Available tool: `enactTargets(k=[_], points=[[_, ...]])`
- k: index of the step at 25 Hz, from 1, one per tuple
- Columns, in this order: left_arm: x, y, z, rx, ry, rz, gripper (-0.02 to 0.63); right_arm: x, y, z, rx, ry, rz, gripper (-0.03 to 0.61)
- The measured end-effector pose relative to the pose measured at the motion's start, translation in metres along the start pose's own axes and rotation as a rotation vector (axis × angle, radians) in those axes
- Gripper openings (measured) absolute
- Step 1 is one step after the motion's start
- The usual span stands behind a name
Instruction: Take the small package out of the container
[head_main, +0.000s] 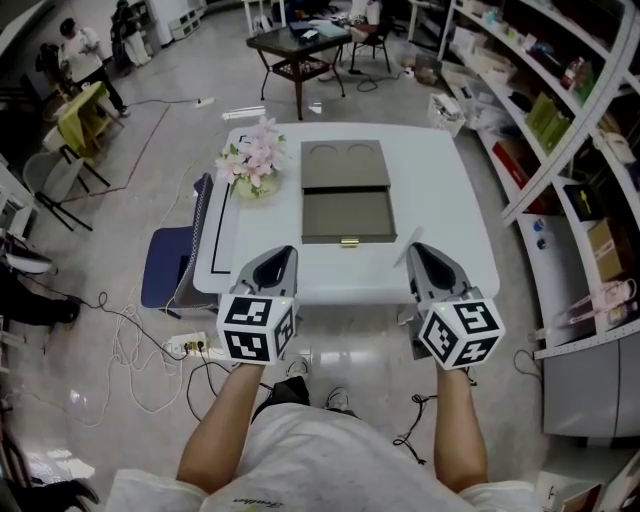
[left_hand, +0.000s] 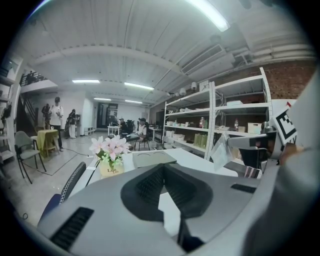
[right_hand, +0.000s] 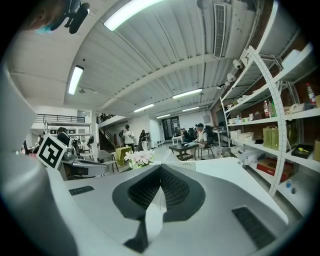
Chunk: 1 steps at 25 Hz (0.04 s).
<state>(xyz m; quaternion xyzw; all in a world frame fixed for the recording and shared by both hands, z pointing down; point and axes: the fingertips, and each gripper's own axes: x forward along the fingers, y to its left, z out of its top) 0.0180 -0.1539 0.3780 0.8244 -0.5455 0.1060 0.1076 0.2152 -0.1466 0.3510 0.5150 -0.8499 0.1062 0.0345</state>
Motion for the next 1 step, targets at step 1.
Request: enactTargets(k=[1], points=[[0.0005,-0.0005,-0.0004,0.000,0.000,-0.001,0.005,0.0003,-0.0005,-0.0005,0.000,0.000,0.000,0.008]])
